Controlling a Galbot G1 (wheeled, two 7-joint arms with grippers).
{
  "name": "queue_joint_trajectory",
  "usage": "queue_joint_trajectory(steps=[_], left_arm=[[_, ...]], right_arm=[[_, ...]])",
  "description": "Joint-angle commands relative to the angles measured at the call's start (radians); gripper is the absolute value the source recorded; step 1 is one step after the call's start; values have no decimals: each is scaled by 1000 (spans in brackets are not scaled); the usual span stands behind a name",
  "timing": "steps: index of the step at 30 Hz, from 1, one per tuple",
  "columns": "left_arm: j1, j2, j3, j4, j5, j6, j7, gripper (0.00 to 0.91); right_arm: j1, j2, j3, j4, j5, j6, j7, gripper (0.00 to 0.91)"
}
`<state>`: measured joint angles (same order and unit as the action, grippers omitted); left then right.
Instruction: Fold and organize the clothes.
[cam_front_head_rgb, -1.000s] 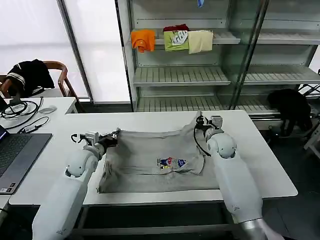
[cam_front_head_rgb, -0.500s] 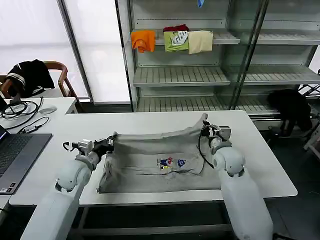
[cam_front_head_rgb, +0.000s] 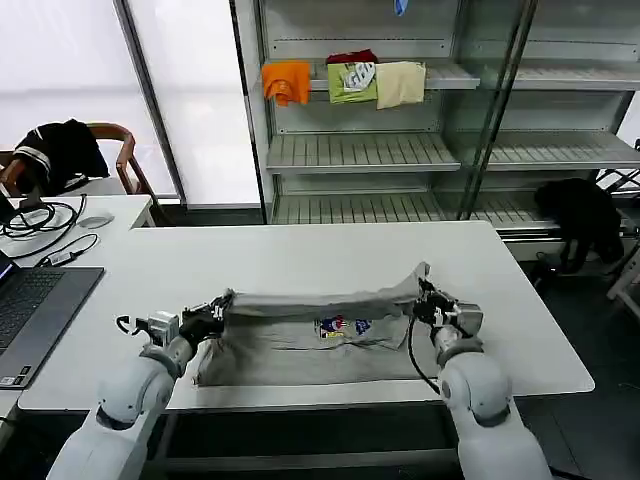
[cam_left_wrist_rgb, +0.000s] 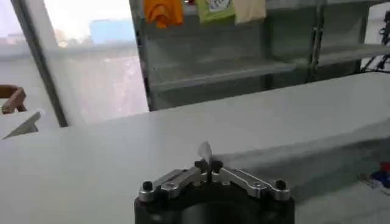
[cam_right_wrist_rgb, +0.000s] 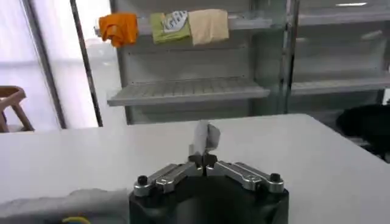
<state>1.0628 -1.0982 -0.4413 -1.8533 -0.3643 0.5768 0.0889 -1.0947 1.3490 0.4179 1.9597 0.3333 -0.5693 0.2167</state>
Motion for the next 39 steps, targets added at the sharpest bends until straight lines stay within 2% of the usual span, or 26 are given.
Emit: queue_joint_trajectory(steps=[1,11,12,13,14,15,20,21,22,25,26,27,28,29,39], left_arm=[[134,-1,-31,-88,21,0,7,20],[127,-17,-34,-47,46,-2,26,20],[124,-18,-33,-42,49,-4,27,81],[123,-20,-33,-38,51,-5,28,212],[120,-21,-32,-34,55,-6,29,846],[118,-23,-31,-32,62,-6,29,907],[110,-29,-26,-34,83,-10,33,907],[109,-30,-26,-36,83,-11,32,907],[109,-31,-26,-42,84,-11,32,907],[105,-31,-26,-56,85,-6,30,907],[104,-31,-27,-60,85,-5,29,907],[104,-30,-27,-67,85,-4,27,907],[105,-29,-29,-72,84,-4,26,907],[107,-30,-30,-82,84,-2,24,907],[132,-51,-56,-139,84,0,8,907]], right_arm=[[-171,-2,17,106,-1,9,18,0],[-214,2,12,75,-12,46,27,0],[-218,2,8,70,-16,51,25,0],[-219,3,4,63,-22,56,23,0],[-219,5,0,55,-30,61,22,0],[-218,7,-1,49,-34,64,22,0],[-206,26,-10,-2,-50,80,22,10],[-205,29,-11,-7,-53,83,24,262],[-201,31,-10,-11,-54,83,27,443],[-195,35,-6,-18,-67,81,35,474],[-195,34,-4,-17,-69,78,38,524],[-197,31,-3,-15,-69,74,39,605],[-199,28,-2,-15,-73,71,39,887],[-201,26,-2,-13,-76,70,38,907],[-237,-4,9,53,-82,33,43,907]])
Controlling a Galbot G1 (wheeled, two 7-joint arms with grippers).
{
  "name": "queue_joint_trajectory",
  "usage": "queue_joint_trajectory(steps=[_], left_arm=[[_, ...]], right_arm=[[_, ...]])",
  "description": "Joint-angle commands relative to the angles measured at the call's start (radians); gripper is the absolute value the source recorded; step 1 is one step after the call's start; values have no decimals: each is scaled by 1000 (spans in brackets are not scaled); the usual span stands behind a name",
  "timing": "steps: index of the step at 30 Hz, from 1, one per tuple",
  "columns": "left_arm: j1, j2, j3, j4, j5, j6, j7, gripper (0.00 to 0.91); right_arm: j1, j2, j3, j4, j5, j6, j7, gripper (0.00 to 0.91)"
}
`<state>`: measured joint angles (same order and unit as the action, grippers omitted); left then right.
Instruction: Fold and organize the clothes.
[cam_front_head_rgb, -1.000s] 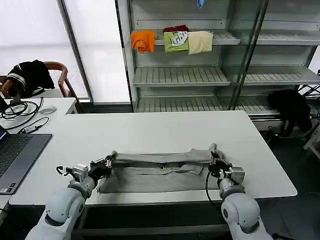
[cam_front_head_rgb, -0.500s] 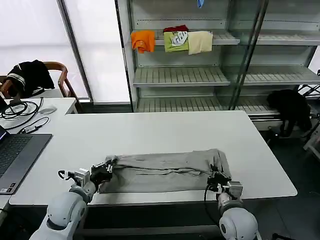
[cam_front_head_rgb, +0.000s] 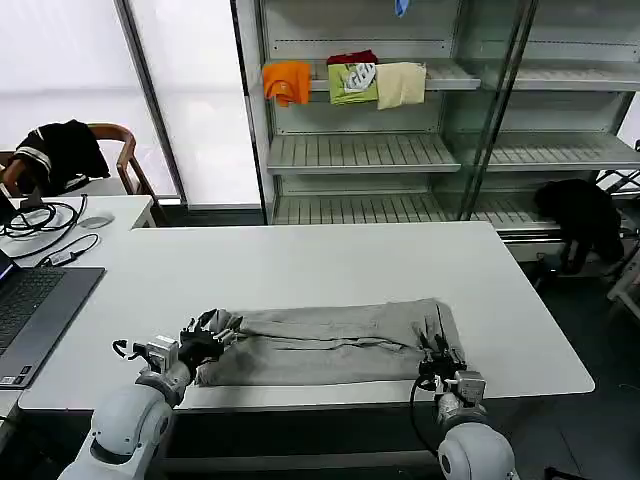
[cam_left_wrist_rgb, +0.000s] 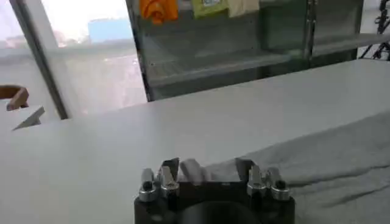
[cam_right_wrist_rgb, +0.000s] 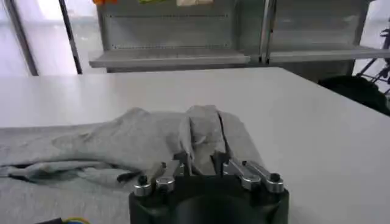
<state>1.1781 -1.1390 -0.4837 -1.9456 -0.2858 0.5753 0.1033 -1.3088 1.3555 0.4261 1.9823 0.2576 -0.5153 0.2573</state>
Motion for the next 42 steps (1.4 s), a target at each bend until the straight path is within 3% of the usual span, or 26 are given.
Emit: queue_joint_trajectory(steps=[1,12,22,42], left_arm=[[21,-13,-18,-49,6,1,-9,907],[54,-45,-30,-70,15,1,-12,907],[69,-61,-70,-66,-7,1,-25,907],[54,-139,-115,49,-75,1,-48,907]], right_arm=[[-26,-16,4,33,-4,-23,4,907],[-81,-41,29,131,21,-26,11,907],[20,-113,96,204,65,-62,8,907],[26,-123,86,218,80,-56,-1,907]])
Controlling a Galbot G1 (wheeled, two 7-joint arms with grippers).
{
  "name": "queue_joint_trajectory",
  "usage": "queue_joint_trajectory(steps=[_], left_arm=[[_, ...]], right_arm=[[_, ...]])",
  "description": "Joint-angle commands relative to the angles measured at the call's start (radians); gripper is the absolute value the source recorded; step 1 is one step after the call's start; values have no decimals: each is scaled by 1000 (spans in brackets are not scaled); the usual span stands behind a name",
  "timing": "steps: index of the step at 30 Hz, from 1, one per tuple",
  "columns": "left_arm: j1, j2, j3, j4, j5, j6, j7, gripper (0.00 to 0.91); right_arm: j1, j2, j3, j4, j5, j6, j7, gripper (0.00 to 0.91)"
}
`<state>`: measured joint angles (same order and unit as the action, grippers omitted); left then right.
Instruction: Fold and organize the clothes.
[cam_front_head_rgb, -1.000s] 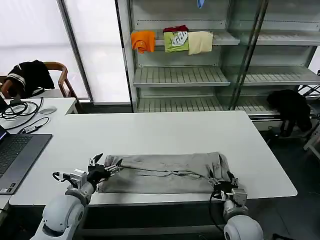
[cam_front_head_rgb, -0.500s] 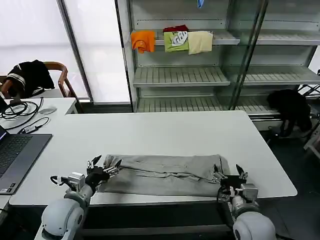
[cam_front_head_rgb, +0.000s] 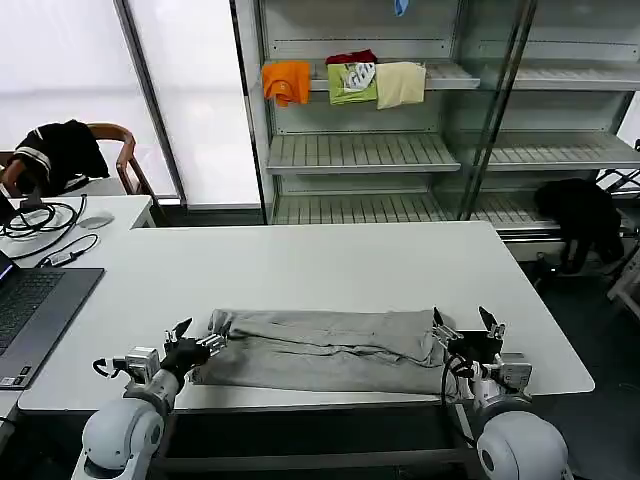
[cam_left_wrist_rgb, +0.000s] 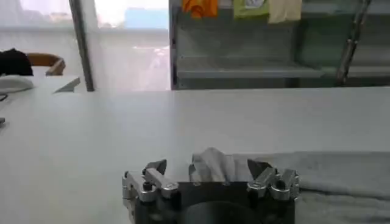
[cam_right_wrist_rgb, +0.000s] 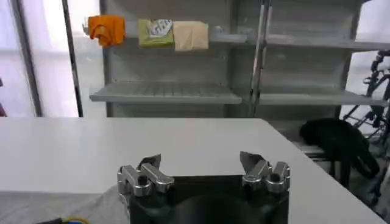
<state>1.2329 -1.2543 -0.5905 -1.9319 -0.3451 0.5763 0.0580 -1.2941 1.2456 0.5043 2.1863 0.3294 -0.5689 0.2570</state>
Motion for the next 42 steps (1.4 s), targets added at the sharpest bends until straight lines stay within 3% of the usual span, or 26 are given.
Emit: queue_joint_trajectory(steps=[1,12,14,16,17,18,36,42], left_arm=[[-1,-25,-6,36,-15,0,-2,907],[-8,-34,-2,69,-4,0,4,907],[-9,-34,-4,75,-4,0,6,574],[-7,-34,-3,75,-4,0,8,312],[-6,-34,-2,74,-5,-1,11,60],[-5,-36,-2,71,-5,-3,12,30],[-14,-53,1,76,7,-57,34,10],[-20,-13,-56,62,-13,-60,35,0]], right_arm=[[13,-15,8,13,10,-2,0,907],[8,-18,-1,-3,13,8,0,907],[9,-20,0,-3,15,9,0,907],[12,-20,2,-4,16,9,0,907],[15,-20,3,-5,17,7,0,907],[16,-20,3,-5,18,7,1,907],[48,-22,7,-27,30,3,6,907],[61,-22,5,-42,30,3,7,907]])
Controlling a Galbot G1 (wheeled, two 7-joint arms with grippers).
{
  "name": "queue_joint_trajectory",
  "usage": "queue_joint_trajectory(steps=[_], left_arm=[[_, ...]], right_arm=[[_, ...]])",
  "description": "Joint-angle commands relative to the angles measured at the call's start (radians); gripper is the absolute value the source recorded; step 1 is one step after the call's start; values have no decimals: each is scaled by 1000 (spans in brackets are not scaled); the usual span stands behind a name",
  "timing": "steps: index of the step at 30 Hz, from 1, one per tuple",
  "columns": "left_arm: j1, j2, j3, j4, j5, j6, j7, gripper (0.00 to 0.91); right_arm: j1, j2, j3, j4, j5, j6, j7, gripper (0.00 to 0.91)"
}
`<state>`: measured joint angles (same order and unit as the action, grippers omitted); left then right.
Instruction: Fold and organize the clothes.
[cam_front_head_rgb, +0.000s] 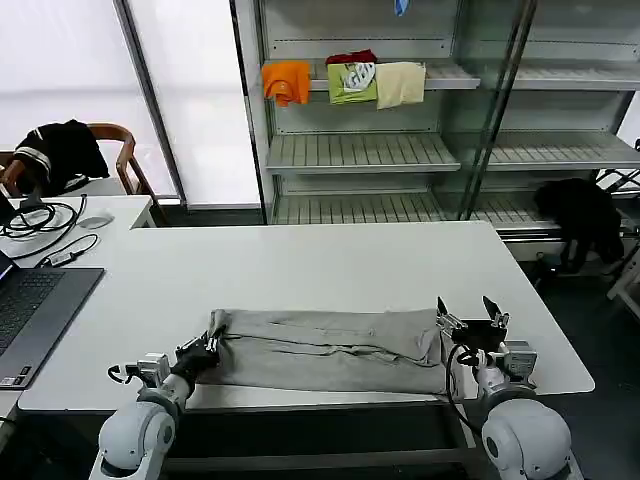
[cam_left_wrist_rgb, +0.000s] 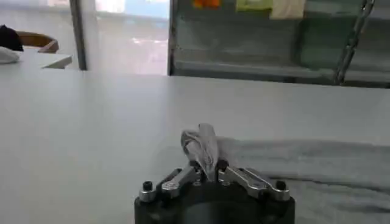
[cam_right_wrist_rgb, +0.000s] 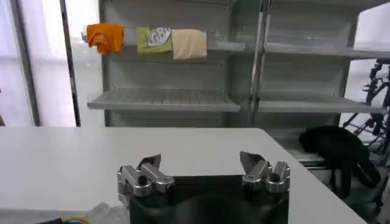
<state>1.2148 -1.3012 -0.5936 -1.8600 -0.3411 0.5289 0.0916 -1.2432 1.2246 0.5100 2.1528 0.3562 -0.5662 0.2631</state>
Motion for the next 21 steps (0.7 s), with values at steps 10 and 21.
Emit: queue_joint_trajectory(steps=[10,21], left_arm=[[-14,334,-276,62,-116,-31,1,0],[-92,588,-409,267,-97,-69,25,10]], right_arm=[[26,-6,1,-28,14,4,3,907],[14,-2,5,-20,24,8,10,907]])
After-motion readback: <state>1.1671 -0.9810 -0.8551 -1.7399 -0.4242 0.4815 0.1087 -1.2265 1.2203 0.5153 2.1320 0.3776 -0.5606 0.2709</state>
